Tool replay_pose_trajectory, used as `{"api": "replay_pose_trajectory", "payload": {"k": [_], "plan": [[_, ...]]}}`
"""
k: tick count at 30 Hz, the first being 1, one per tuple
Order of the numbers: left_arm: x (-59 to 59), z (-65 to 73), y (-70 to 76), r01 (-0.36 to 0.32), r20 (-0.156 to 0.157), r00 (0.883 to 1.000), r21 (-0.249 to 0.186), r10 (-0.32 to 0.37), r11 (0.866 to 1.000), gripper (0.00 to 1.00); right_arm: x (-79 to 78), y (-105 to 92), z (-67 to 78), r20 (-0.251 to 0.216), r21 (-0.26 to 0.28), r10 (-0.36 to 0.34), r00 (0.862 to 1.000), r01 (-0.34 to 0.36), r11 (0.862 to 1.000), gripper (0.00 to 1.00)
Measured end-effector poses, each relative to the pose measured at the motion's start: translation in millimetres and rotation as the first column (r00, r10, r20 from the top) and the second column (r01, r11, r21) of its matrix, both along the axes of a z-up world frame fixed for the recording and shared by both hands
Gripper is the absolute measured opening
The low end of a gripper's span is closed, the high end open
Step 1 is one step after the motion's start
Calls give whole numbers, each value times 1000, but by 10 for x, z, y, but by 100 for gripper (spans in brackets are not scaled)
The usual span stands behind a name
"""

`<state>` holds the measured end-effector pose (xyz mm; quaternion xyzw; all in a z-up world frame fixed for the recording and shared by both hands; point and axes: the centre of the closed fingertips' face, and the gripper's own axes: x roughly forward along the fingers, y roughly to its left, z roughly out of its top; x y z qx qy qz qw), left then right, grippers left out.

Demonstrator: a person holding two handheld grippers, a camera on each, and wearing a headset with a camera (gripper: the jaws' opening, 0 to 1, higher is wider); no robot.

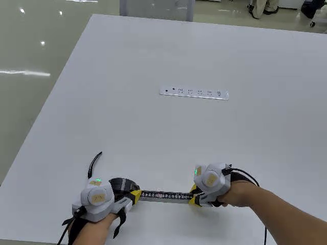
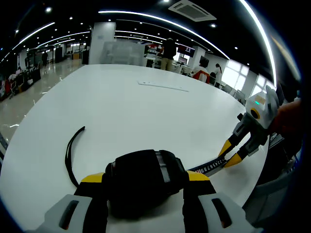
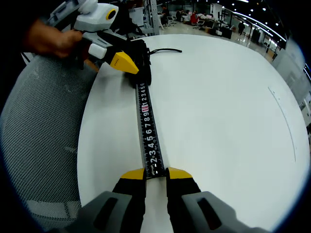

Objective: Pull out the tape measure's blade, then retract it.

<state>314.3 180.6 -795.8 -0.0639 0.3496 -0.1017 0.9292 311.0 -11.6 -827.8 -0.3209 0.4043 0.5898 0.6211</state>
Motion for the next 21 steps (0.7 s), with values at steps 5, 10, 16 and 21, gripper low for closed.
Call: {"api": "replay_pose_trajectory", "payload": {"k": [5,10,16,21], "plan": [[0,-3,3,0,-1,1000,0,0,1000,59,-7,70,-6,0,9,4,1000,-4,1000,14],[0,-2,3,0,0,1000,-1,0,1000,59,-11,114,5,-1,14,6,1000,-6,1000,14],[2,-3,5,-1,0,1000,-2,1,1000,59,-6,181,-2,-6,23,-2,1000,2,1000,14],[4,-3,4,-1,-3,1000,-4,1,1000,59,-6,238,4,-10,30,-4,1000,4,1000,14]]}}
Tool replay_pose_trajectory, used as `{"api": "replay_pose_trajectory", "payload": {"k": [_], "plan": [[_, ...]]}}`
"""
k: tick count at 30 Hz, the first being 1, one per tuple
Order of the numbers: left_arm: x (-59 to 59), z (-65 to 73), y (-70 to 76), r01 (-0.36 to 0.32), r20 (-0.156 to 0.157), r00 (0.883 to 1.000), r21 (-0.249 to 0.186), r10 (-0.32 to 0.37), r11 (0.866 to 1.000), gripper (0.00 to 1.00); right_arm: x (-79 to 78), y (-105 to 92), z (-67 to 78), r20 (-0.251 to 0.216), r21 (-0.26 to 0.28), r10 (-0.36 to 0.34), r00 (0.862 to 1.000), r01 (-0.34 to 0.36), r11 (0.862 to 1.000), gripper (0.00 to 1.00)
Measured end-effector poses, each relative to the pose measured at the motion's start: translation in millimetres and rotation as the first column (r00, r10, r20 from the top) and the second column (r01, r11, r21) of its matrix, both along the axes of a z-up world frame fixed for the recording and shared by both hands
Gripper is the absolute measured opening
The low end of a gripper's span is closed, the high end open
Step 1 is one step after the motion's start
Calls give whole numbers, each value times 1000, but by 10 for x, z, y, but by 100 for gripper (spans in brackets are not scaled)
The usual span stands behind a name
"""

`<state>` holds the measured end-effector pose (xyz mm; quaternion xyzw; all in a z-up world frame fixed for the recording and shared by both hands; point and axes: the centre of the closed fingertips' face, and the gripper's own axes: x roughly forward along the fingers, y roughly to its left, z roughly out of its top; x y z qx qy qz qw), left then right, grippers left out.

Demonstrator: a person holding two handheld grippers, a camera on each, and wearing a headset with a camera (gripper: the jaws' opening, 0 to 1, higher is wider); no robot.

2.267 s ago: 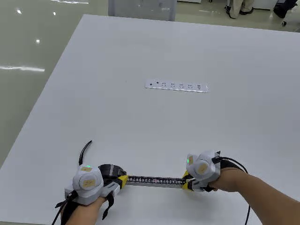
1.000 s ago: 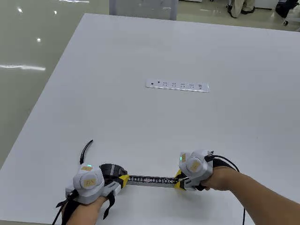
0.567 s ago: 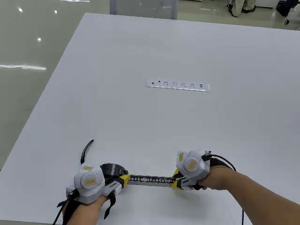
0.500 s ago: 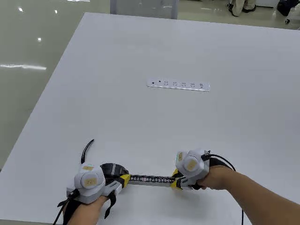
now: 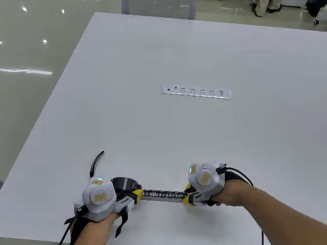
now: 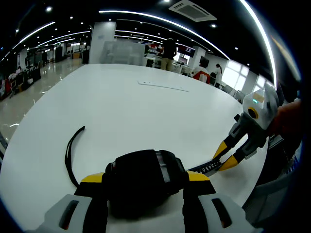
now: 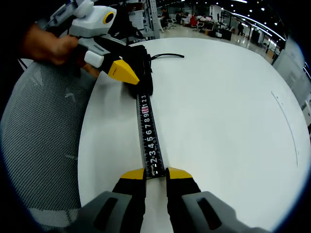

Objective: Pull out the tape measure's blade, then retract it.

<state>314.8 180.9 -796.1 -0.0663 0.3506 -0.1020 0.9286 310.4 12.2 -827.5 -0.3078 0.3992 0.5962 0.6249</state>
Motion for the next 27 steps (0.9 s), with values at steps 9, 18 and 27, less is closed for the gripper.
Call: {"api": "replay_pose_trajectory", "payload": {"k": [9,18,27], "plan": [[1,2,4,-1,1,1000,-1,1,1000,59,-9,104,3,-4,11,2,1000,-2,1000,14],[-3,9,3,0,2,1000,0,0,1000,59,-21,163,4,-2,13,5,1000,-5,1000,14],[-2,5,3,-1,1,1000,-2,1,1000,59,-32,227,0,0,16,7,1000,-7,1000,14]]}}
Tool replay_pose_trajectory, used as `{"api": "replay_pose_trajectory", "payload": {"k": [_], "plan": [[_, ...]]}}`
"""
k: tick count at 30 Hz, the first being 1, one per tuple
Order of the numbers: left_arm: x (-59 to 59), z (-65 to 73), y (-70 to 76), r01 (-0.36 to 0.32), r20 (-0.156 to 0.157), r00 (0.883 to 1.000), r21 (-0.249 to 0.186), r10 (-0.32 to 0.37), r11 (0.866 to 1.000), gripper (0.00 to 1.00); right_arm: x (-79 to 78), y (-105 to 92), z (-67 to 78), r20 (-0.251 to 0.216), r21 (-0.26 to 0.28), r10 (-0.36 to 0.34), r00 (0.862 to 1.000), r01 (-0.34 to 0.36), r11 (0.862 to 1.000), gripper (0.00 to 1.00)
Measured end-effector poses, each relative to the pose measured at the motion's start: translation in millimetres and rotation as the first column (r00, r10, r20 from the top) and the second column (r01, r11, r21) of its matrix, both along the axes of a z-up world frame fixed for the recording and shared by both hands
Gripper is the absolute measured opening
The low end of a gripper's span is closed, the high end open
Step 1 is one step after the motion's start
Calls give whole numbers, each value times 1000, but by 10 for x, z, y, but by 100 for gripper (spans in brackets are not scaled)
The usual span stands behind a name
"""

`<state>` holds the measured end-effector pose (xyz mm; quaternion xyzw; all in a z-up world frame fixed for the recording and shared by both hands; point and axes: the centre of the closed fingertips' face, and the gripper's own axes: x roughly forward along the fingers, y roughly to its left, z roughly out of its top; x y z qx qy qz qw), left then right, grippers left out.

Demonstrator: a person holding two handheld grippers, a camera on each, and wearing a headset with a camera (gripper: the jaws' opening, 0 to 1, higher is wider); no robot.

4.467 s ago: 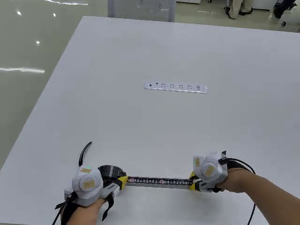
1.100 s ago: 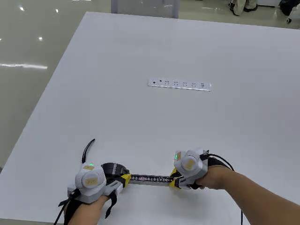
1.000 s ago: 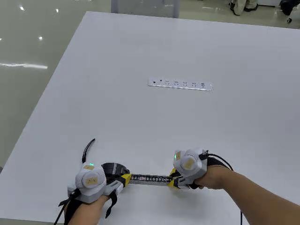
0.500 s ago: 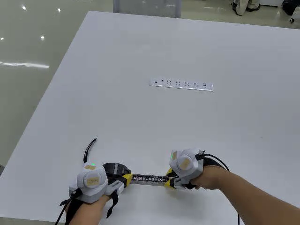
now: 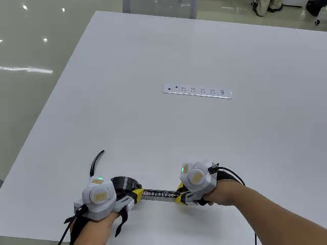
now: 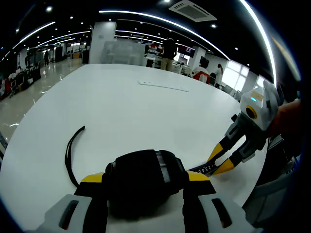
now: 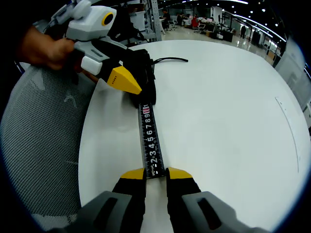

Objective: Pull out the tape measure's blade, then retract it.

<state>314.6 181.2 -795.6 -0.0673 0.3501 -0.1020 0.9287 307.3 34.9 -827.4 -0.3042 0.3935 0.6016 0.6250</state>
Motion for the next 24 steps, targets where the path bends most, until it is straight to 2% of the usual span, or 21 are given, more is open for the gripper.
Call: {"api": "replay_pose_trajectory", "payload": {"k": [11,24], "plan": [[0,-1,1,-1,0,1000,-1,1,1000,59,-5,67,-1,1,10,-10,1000,10,1000,14],[-3,1,-4,-2,-3,1000,-4,2,1000,59,-12,241,-31,-5,30,-13,1000,13,999,14]]}}
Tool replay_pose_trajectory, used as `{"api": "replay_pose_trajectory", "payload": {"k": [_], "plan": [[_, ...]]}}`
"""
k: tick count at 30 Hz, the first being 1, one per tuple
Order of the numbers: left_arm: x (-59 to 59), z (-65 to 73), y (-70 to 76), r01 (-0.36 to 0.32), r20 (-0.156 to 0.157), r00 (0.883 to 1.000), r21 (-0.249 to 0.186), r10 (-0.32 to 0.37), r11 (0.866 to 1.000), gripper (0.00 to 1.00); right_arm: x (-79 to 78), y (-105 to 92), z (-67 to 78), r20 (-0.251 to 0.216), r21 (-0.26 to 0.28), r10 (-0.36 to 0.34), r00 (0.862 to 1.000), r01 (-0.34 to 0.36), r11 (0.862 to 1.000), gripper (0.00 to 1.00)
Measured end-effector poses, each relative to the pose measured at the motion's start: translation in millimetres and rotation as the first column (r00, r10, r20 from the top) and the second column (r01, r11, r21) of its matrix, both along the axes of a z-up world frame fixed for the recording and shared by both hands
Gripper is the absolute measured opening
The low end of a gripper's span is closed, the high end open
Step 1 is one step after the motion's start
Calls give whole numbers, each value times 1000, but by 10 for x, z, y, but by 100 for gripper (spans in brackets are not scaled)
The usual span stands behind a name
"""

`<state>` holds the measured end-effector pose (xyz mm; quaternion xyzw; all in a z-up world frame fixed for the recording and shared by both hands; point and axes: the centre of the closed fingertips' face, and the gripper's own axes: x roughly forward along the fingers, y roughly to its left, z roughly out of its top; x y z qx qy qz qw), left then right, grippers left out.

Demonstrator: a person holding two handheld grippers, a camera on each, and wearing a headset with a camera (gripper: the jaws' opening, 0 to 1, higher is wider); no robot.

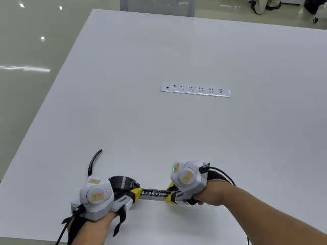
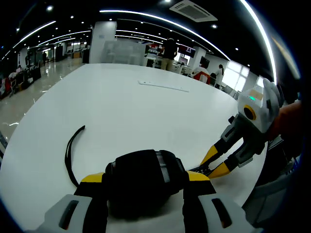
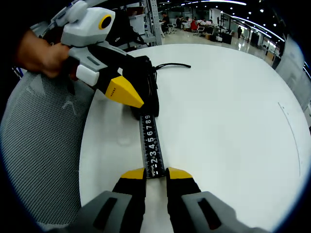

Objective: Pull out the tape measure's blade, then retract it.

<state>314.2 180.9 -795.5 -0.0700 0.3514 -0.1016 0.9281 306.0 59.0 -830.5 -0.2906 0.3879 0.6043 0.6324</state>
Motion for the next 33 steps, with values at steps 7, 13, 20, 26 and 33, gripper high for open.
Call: {"api": "replay_pose_trajectory", "payload": {"k": [7,13,20,26,33], "plan": [[-2,-1,2,-4,1,1000,3,4,1000,59,-7,39,13,9,12,-6,1000,6,1000,15],[2,-3,8,-11,-4,1000,-4,11,1000,59,23,76,22,-11,29,-37,999,37,999,15],[7,-7,9,-10,-6,1000,-6,10,1000,59,10,171,11,-6,37,-34,999,34,999,15],[8,-9,5,-7,-7,1000,-7,7,1000,59,1,228,13,-7,47,-33,999,34,998,14],[8,-9,4,-6,-10,1000,-8,5,1000,59,-3,257,25,-9,53,-36,999,36,998,15]]}}
